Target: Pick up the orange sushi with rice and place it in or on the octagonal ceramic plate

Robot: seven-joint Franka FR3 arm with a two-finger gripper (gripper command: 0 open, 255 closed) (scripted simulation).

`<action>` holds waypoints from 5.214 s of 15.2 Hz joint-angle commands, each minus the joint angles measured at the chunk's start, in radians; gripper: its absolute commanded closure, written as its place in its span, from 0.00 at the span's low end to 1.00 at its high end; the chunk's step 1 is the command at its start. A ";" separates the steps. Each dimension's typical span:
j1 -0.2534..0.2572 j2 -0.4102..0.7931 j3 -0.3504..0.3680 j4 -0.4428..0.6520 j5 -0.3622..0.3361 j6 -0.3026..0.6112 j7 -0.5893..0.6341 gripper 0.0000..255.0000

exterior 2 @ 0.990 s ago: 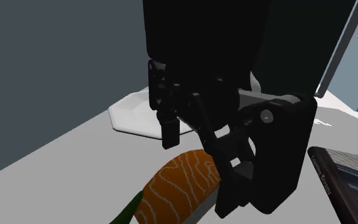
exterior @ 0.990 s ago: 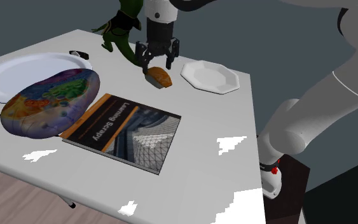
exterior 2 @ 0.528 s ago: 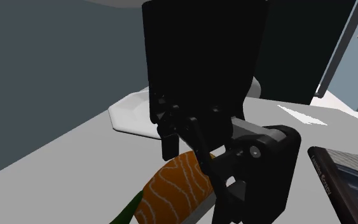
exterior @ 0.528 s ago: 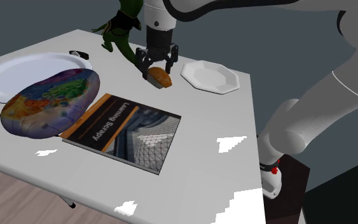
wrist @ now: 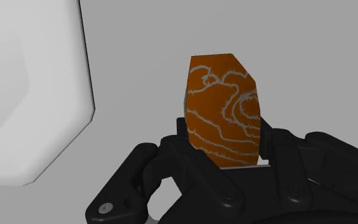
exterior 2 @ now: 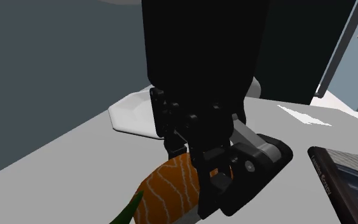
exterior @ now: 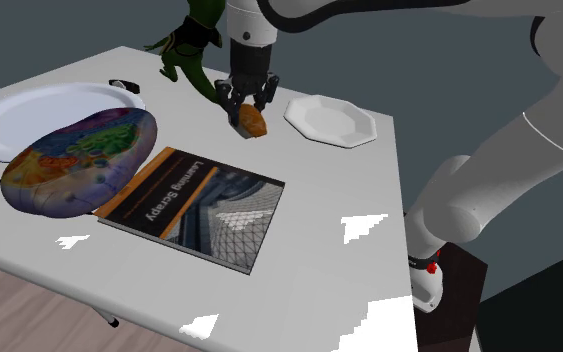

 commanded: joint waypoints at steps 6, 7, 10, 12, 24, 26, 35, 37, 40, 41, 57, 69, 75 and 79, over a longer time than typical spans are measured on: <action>0.000 0.002 -0.001 0.010 0.000 -0.014 0.000 1.00; 0.000 0.002 -0.001 0.024 0.000 -0.028 0.000 1.00; -0.002 0.003 -0.002 0.066 -0.002 -0.068 0.001 1.00; -0.002 0.005 -0.003 0.095 -0.003 -0.095 0.002 1.00; -0.016 -0.042 -0.034 0.171 0.005 -0.219 -0.037 1.00; -0.025 -0.108 -0.066 0.108 0.015 -0.222 -0.082 1.00; -0.060 -0.363 -0.218 -0.111 -0.002 -0.267 -0.271 1.00; -0.069 -0.411 -0.254 -0.147 -0.017 -0.281 -0.312 1.00; -0.079 -0.460 -0.289 -0.194 -0.035 -0.284 -0.353 1.00; -0.078 -0.464 -0.289 -0.211 -0.035 -0.272 -0.353 1.00; -0.076 -0.499 -0.285 -0.391 -0.030 -0.126 -0.356 1.00; -0.066 -0.402 -0.306 -0.281 -0.055 -0.117 -0.435 0.00; -0.065 -0.406 -0.305 -0.332 -0.055 -0.070 -0.435 0.00; -0.065 -0.406 -0.305 -0.331 -0.055 -0.070 -0.435 0.00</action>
